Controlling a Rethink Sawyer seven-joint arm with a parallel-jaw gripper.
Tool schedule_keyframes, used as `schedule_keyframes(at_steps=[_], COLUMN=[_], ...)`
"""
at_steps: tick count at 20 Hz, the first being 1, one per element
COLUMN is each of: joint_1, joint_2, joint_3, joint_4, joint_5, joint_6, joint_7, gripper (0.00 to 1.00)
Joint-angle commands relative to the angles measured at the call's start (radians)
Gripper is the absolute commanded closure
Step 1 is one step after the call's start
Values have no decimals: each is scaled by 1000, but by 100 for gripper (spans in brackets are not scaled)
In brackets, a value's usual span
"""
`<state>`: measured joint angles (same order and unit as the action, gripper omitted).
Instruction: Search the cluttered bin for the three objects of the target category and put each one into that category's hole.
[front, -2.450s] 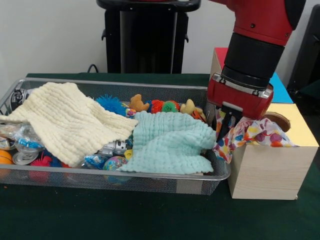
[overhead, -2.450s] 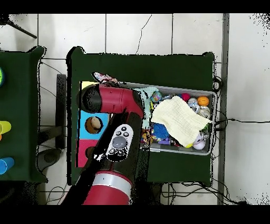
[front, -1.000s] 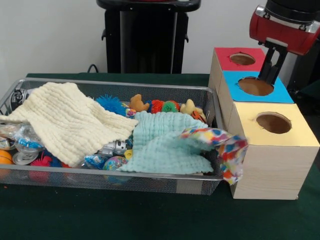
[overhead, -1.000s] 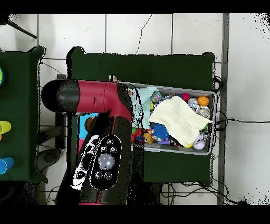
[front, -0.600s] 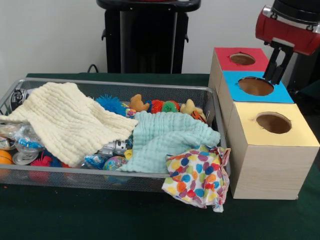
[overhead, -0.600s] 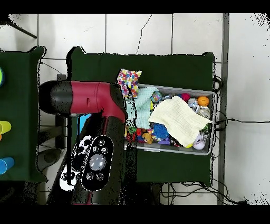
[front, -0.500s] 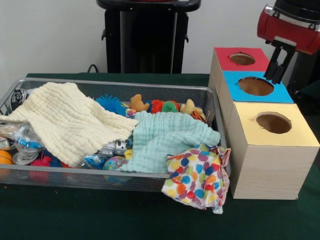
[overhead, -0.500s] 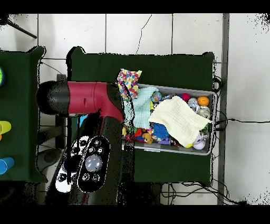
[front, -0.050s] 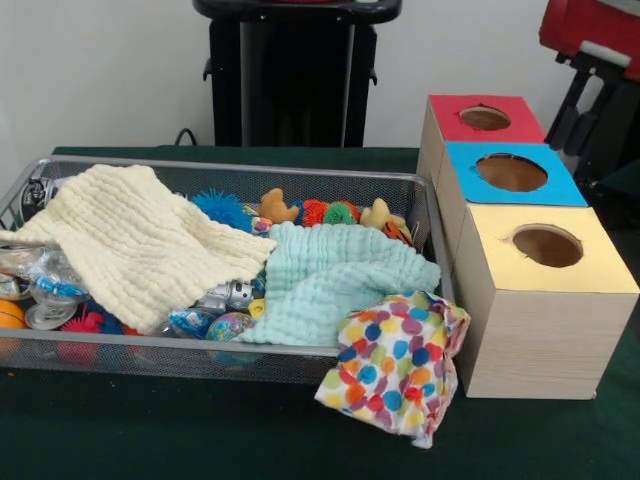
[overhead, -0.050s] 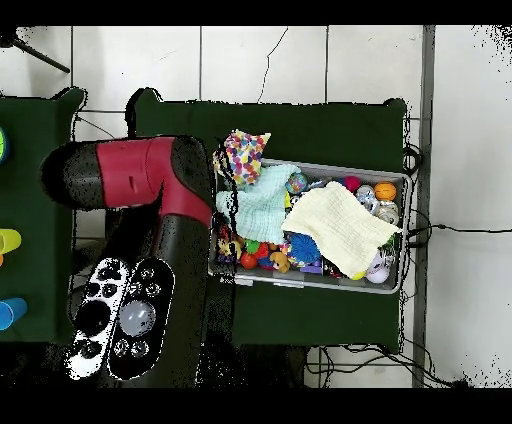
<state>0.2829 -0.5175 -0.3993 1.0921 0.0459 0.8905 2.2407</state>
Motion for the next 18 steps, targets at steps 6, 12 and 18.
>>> schedule_keyframes(at_steps=[6, 12, 18], joint_1=[-116, -170, -197], joint_2=[87, 93, 97], joint_3=[23, 76, 97], joint_4=[-175, -166, -165], joint_5=[-93, -107, -116], joint_6=[-169, -261, -303], joint_7=[33, -37, -65], gripper=[100, 100, 100])
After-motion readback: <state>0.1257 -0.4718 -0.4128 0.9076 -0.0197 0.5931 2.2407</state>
